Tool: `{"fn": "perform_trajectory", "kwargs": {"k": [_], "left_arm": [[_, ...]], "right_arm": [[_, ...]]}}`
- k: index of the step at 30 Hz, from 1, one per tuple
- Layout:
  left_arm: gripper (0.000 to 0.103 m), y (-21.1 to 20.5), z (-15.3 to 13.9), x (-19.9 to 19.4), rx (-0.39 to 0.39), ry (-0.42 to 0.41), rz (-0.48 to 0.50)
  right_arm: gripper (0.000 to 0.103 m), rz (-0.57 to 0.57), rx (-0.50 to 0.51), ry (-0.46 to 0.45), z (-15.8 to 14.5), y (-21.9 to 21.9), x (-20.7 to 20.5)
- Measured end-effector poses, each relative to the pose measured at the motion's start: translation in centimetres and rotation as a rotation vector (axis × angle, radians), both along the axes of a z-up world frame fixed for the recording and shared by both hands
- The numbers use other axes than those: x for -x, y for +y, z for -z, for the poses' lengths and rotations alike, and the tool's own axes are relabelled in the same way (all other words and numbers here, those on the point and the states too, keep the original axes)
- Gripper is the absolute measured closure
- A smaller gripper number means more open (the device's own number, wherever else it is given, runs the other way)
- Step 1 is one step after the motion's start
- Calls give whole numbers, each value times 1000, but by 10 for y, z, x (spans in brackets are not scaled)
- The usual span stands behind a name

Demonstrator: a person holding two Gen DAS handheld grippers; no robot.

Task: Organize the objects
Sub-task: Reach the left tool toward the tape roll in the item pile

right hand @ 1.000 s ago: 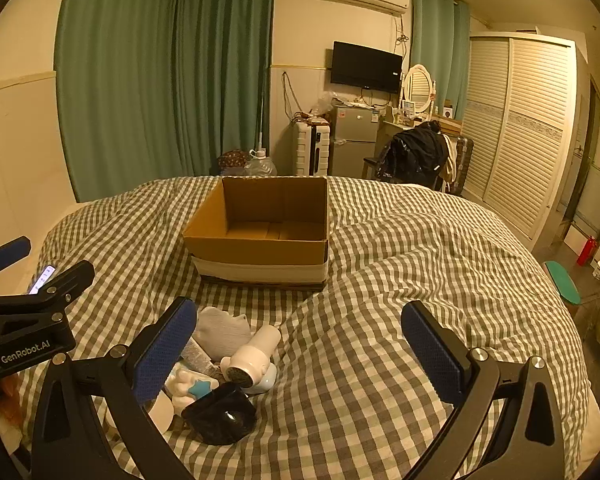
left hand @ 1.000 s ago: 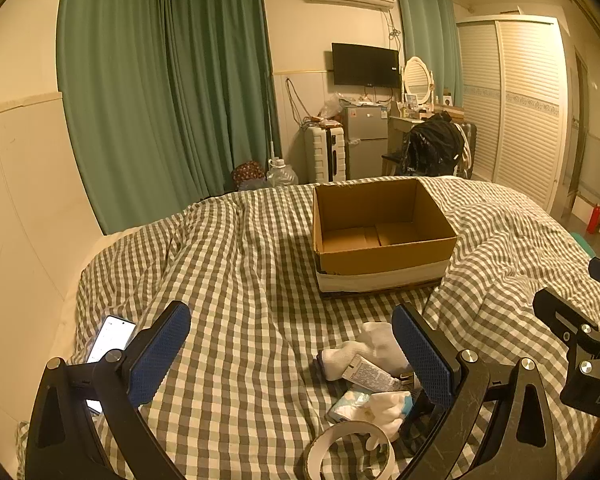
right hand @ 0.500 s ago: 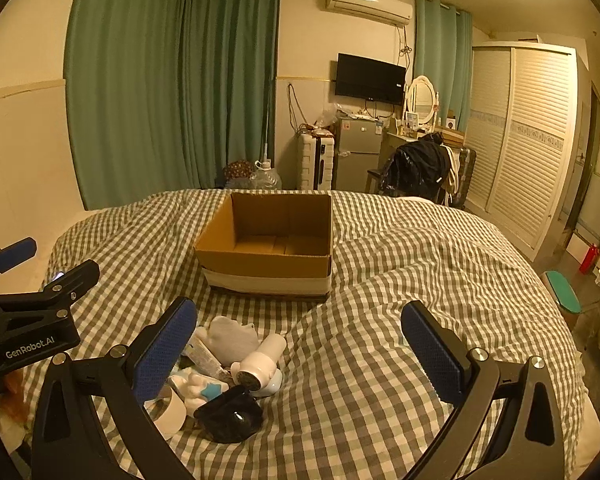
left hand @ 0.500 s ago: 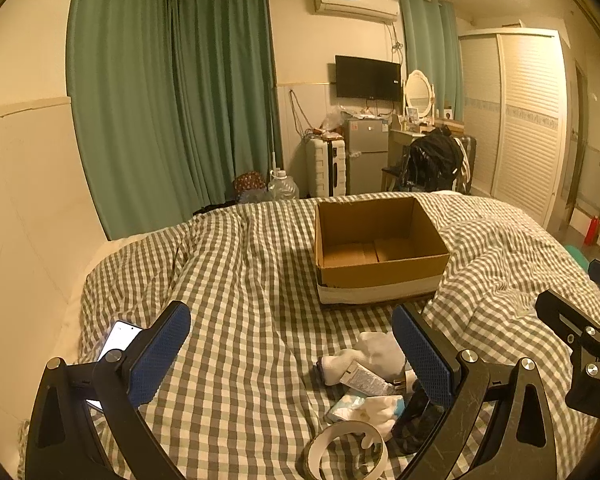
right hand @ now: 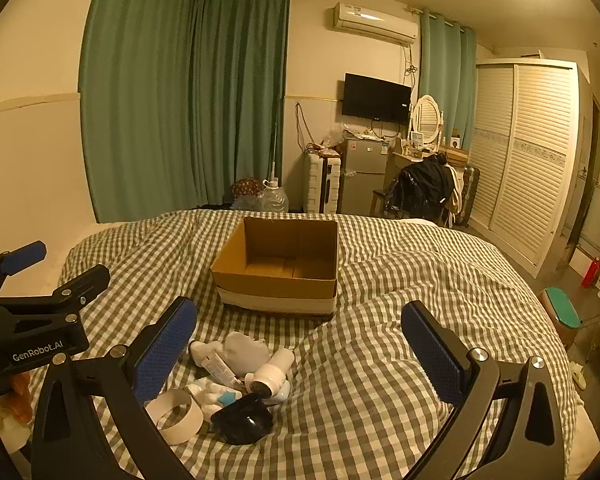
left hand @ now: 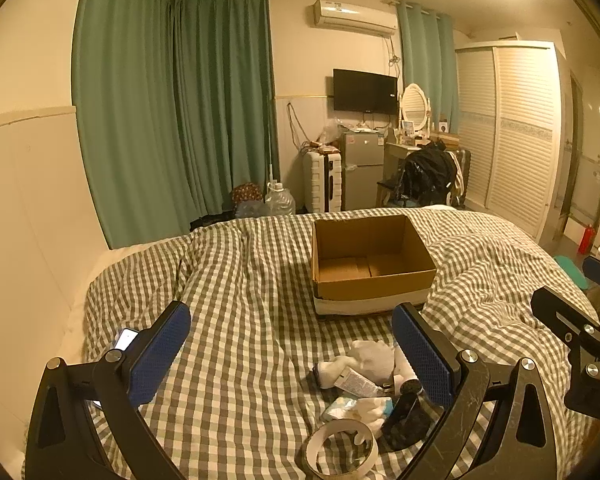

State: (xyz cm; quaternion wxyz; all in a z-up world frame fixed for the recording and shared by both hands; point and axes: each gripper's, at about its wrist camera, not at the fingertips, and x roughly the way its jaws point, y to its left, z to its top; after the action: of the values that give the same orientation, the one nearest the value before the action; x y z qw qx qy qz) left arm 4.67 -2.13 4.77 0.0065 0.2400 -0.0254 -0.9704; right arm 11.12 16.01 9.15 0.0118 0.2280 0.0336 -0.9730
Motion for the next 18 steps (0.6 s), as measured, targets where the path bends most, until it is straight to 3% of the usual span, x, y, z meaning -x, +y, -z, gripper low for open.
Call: {"fn": "perform_trajectory", "kwargs": {"k": [12, 18], "left_arm": [[0, -6, 6, -4, 5, -23, 6], [0, -10, 32, 4, 10, -99, 8]], "right_arm": [[0, -21, -14, 6, -7, -4, -8], [0, -40, -3, -88, 22, -2, 6]]}}
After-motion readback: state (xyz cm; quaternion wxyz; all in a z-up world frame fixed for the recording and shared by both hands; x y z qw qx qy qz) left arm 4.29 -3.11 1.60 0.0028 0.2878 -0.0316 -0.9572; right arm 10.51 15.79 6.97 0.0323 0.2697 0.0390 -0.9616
